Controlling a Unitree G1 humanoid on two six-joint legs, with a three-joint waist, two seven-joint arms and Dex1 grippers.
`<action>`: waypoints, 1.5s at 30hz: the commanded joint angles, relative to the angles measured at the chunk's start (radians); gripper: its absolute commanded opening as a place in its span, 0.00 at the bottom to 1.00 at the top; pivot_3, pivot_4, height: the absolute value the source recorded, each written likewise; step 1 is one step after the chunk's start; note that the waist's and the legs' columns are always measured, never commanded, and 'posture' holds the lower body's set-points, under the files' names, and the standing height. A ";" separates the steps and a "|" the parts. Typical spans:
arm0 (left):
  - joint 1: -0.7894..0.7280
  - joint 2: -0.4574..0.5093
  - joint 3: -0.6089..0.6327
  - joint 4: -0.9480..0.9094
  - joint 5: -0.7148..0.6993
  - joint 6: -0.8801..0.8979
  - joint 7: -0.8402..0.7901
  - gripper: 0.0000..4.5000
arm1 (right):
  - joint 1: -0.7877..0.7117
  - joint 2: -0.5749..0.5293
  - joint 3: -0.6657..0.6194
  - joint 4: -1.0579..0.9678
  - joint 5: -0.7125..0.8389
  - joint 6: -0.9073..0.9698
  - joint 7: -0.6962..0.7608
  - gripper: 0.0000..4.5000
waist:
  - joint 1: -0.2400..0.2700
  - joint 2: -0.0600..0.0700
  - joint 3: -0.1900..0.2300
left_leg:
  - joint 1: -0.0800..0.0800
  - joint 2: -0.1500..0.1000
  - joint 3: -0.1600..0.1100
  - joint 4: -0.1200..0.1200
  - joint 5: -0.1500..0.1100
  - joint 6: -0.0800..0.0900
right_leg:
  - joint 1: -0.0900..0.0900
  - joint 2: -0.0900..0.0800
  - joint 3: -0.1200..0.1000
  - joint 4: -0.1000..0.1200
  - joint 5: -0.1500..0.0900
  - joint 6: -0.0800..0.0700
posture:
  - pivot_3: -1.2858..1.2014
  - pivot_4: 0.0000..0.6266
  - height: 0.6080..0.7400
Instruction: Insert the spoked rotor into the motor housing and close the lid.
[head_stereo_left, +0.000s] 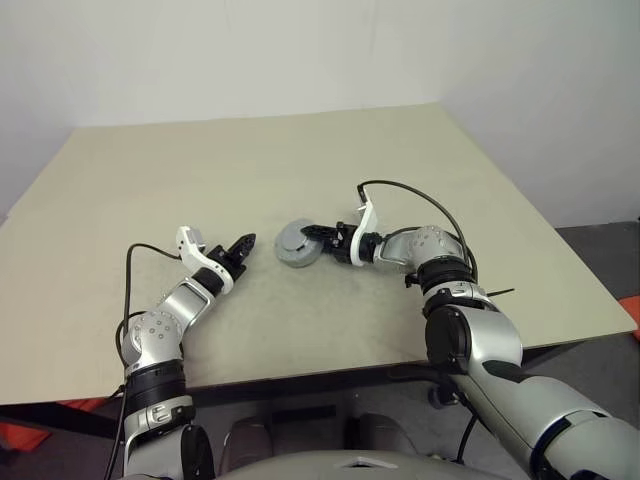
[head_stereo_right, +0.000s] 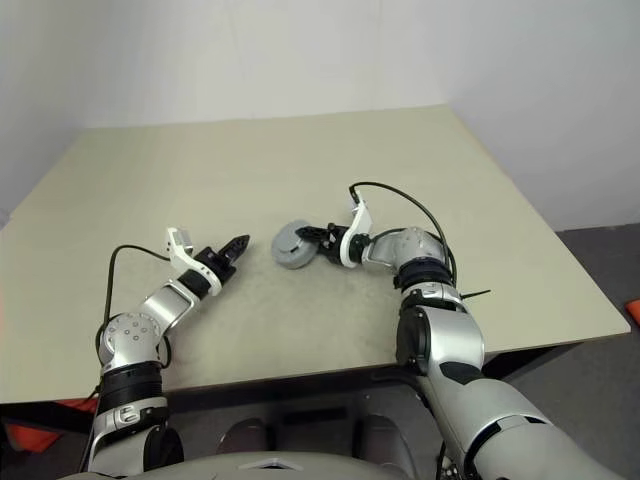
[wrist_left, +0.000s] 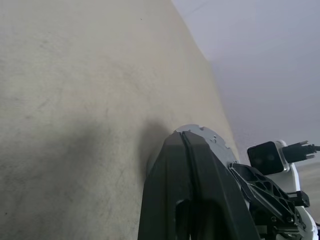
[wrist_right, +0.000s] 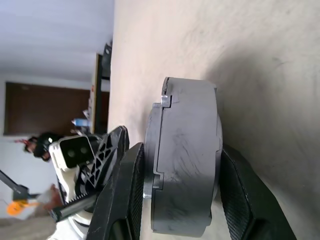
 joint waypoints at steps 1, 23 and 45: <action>0.003 -0.002 0.006 -0.045 -0.039 -0.015 0.009 0.00 | -0.056 0.019 -0.053 0.008 0.057 0.005 -0.043 0.45 | 0.000 0.000 0.000 | -0.001 0.000 0.000 0.000 0.000 0.000 | -0.001 0.000 0.000 0.000 0.000 0.000 | 0.52 0.00 1.00; 0.114 -0.036 0.100 -0.194 -0.410 -0.020 0.119 0.53 | -0.190 0.111 -0.282 0.012 0.285 -0.020 -0.232 0.45 | 0.051 -0.001 0.001 | -0.024 0.003 -0.001 0.014 -0.003 0.004 | -0.019 0.000 -0.003 0.004 0.002 -0.001 | 0.52 0.00 1.00; 0.042 -0.043 0.003 -0.087 -0.772 -0.052 0.212 1.00 | -0.090 0.139 -0.158 -0.201 0.312 0.180 -0.132 0.45 | 0.059 -0.003 0.001 | -0.026 0.002 -0.002 0.017 -0.002 0.002 | -0.018 0.000 -0.003 0.006 0.006 0.007 | 0.52 0.00 1.00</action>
